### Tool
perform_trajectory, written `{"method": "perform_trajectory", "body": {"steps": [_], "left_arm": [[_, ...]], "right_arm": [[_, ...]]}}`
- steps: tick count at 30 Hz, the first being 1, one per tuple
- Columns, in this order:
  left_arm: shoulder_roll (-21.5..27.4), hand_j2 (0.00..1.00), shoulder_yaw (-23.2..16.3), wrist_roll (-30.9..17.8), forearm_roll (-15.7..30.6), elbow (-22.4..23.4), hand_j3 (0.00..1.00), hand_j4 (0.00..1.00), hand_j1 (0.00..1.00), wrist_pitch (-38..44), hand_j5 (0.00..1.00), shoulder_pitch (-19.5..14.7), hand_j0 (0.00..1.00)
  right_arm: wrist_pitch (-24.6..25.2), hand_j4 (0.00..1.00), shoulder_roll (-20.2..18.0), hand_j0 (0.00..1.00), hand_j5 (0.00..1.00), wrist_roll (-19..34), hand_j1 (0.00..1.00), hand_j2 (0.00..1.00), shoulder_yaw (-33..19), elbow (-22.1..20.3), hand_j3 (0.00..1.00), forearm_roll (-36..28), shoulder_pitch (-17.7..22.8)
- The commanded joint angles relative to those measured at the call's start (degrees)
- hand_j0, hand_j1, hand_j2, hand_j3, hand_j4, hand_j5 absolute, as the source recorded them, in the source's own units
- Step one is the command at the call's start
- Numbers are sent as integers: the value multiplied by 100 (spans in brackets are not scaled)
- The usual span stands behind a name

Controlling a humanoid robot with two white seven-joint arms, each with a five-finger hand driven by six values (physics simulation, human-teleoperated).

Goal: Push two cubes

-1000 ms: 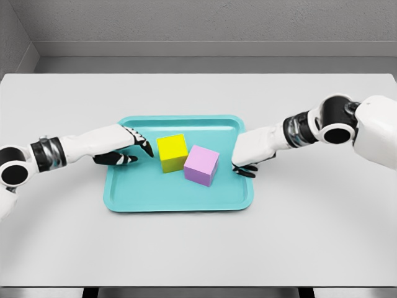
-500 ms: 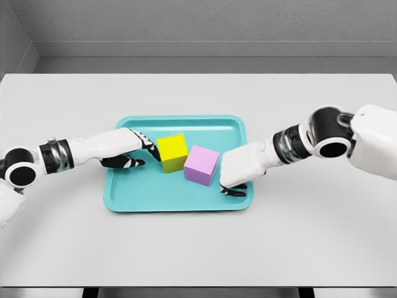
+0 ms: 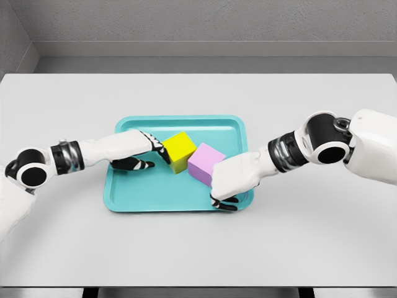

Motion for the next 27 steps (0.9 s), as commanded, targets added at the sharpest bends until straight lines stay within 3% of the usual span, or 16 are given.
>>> {"method": "perform_trajectory", "body": {"steps": [1,8,27], "left_arm": [[-23,58,-15,1,34,-1,58,58,58,11,58,0,58],[-111,58,-15,1,34,16,58,58,58,11,58,-18,58],[-296,58,-24,-78,34,60,58,58,58,11,58,-18,58]], "right_arm": [[12,12,-24,12,12,-1,12,12,-11,152,12,-46,0],[12,13,11,13,13,-1,13,13,-82,803,13,-38,-26],[12,13,90,13,13,-1,13,13,-73,935,13,-46,-9]]}}
